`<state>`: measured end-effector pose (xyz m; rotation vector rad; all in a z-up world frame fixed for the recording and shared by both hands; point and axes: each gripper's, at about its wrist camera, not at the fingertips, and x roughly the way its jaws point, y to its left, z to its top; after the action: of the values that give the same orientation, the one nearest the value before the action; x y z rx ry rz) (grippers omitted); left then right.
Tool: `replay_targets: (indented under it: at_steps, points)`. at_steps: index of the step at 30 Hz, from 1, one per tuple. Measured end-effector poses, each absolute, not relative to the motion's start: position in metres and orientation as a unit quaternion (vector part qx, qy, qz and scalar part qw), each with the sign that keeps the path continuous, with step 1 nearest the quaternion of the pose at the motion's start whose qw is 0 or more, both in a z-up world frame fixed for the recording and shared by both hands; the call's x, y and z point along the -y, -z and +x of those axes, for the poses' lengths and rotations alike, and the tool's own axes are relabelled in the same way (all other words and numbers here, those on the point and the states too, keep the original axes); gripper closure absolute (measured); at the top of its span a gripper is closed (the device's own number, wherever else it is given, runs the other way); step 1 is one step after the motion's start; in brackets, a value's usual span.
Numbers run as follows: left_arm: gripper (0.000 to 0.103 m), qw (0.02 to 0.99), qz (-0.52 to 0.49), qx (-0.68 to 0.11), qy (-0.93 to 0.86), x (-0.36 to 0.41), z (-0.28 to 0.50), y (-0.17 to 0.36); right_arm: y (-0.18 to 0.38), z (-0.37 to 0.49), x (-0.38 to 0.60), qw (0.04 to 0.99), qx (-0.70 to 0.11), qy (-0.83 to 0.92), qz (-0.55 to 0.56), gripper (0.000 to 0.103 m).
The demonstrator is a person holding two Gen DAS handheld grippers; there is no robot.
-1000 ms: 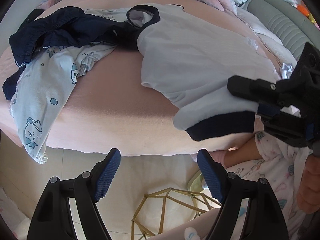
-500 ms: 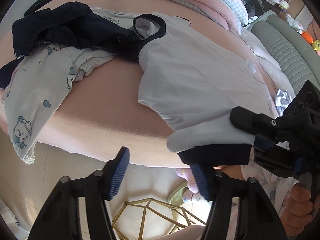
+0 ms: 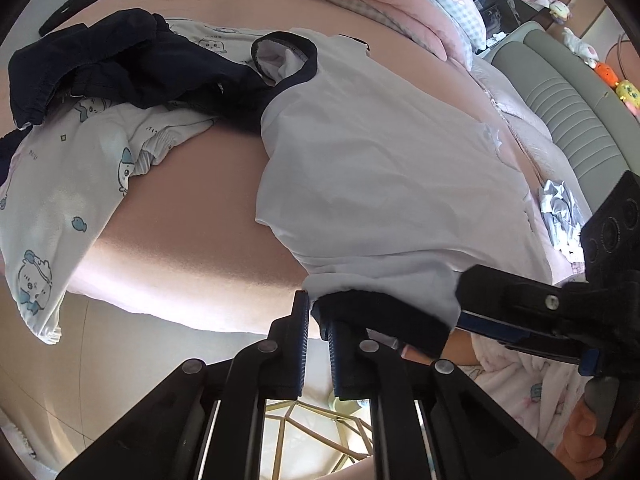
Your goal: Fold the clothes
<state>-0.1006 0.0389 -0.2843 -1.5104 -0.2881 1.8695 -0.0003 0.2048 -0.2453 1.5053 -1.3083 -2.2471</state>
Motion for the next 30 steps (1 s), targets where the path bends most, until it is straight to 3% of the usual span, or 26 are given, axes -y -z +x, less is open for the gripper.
replay_targets:
  at_steps: [10, 24, 30]
  points:
    - [0.095, 0.366, -0.581, 0.087, -0.722, -0.041, -0.106, 0.28, 0.224, 0.014, -0.169, 0.005, 0.245, 0.809, 0.534, 0.034]
    - [0.095, 0.397, -0.579, 0.067, -0.709, -0.049, -0.113, 0.276, 0.256, -0.004, -0.136, -0.016, 0.13, 0.81, 0.572, 0.035]
    - [0.095, 0.396, -0.578, 0.063, -0.711, -0.049, -0.113, 0.274, 0.253, -0.002, -0.141, -0.096, 0.1, 0.828, 0.543, 0.035]
